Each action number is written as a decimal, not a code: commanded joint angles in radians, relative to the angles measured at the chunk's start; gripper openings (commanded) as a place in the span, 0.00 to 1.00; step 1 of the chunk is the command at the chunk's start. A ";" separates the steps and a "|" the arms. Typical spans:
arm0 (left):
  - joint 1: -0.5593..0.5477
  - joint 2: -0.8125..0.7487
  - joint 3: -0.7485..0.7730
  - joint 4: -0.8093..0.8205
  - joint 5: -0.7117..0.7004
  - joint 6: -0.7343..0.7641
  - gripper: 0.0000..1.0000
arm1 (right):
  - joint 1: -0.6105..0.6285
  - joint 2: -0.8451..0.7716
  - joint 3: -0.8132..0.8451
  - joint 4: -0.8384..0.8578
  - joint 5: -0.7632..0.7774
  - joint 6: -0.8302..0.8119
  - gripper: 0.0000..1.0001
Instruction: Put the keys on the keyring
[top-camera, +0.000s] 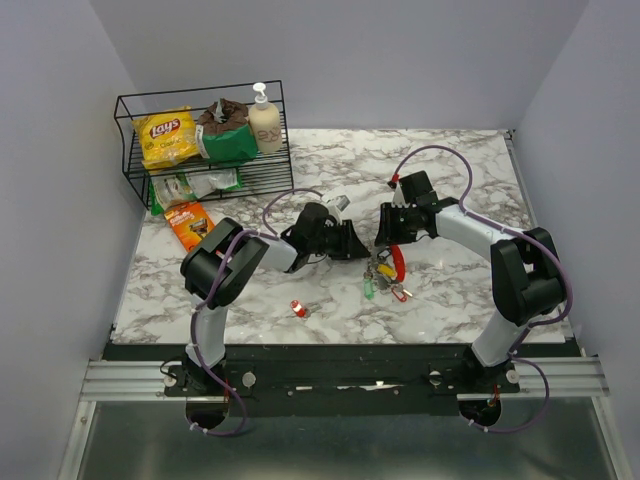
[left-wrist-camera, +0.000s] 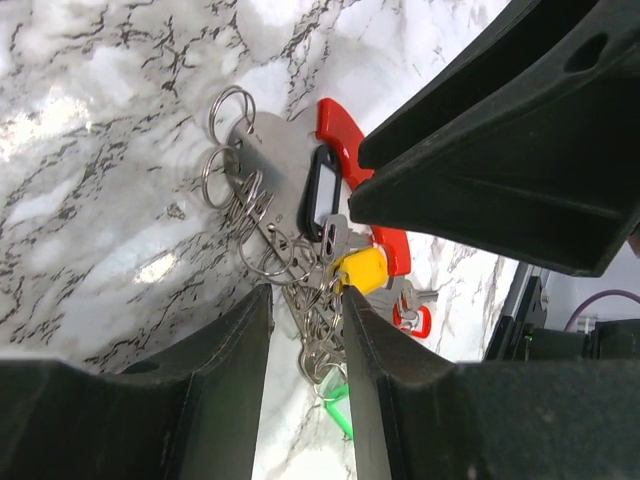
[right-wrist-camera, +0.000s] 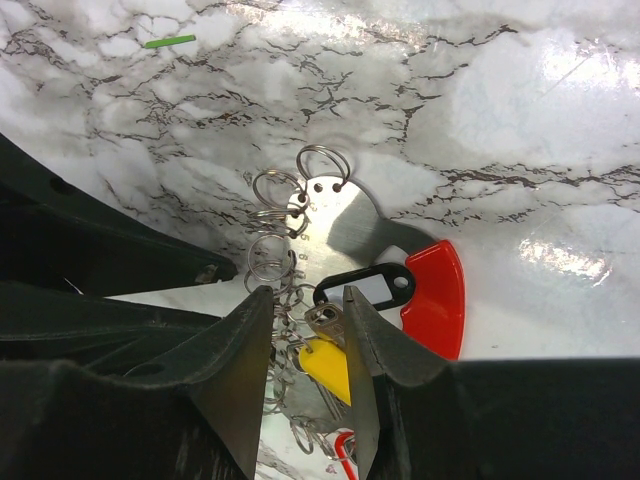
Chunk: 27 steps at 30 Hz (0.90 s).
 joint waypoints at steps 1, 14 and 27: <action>-0.014 0.003 0.033 -0.029 0.001 0.046 0.43 | -0.004 0.002 -0.004 0.006 0.017 -0.009 0.43; -0.042 0.022 0.094 -0.141 -0.033 0.107 0.39 | -0.004 0.004 -0.007 0.004 0.026 -0.009 0.43; -0.058 0.023 0.114 -0.224 -0.106 0.181 0.18 | -0.005 0.002 -0.004 0.004 0.022 -0.009 0.43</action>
